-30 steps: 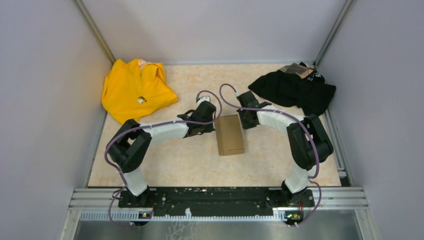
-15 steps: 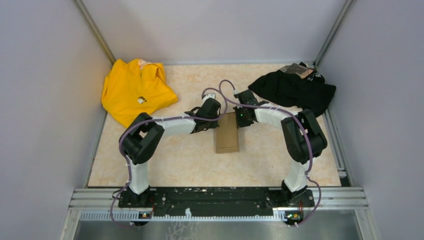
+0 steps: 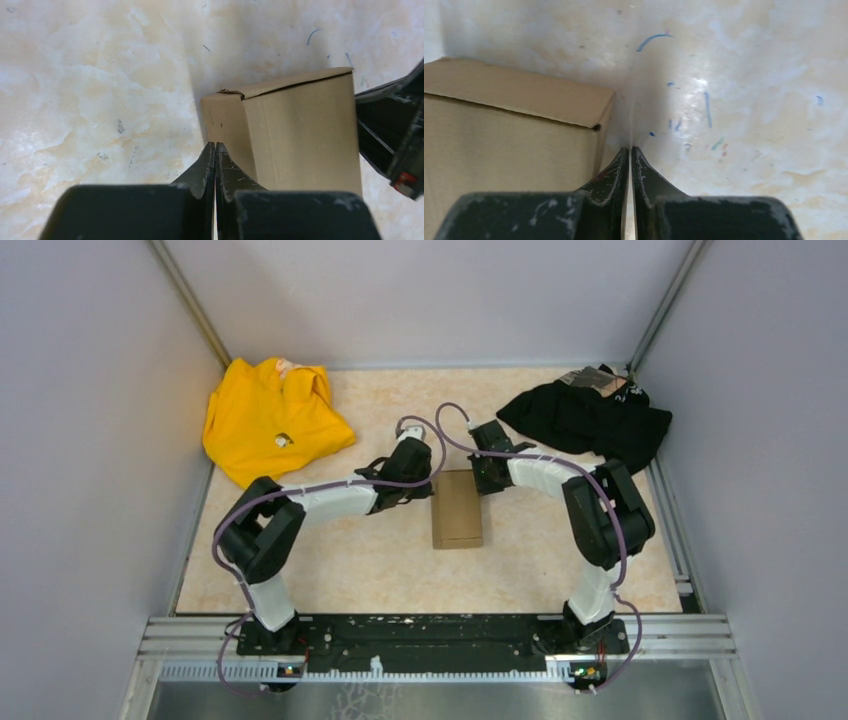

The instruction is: Fold the paper box

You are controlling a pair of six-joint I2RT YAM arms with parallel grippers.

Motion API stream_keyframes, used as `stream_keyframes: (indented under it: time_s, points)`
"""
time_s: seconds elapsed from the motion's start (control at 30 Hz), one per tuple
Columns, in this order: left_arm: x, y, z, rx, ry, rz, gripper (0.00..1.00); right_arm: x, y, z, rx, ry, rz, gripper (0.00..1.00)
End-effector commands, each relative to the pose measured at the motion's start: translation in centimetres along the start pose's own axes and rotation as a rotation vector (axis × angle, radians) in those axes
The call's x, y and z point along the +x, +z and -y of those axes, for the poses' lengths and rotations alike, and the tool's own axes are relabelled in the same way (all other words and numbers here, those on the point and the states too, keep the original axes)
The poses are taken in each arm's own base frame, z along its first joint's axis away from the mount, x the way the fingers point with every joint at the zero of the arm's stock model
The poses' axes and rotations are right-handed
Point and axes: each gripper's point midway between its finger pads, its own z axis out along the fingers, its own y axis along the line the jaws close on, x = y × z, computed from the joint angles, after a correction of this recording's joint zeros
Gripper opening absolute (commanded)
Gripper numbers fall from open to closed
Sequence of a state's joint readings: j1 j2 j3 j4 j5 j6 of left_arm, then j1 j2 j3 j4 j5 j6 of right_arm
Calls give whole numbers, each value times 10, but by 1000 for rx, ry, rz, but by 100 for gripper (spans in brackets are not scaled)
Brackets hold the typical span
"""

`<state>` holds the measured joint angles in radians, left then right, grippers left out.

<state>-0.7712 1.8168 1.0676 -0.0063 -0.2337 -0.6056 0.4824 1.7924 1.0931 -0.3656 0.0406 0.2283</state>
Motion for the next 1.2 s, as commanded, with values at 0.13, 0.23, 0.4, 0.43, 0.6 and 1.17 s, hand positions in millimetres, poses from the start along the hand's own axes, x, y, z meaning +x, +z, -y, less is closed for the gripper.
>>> stream_keyframes:
  time_s: [0.13, 0.23, 0.4, 0.43, 0.6, 1.17]
  points:
    - [-12, -37, -12, -3, -34, 16, 1, 37, -18, 42, 172, -39, -74, 16]
    - [-1, -47, -15, -4, -53, -32, 1, 41, -28, 34, 124, -22, -65, 12]
    - [31, -64, -6, 41, -69, -99, 1, 43, -54, 20, 42, 8, -21, 10]
    - [37, -66, -4, 42, -68, -109, 1, 44, -58, 19, 35, 10, -17, 9]
    - [60, -68, 4, 50, -64, -135, 2, 48, -69, 11, -4, 27, 14, 9]
    - [77, -46, 70, 140, -21, -159, 1, 64, -39, -67, -240, 39, -61, 5]
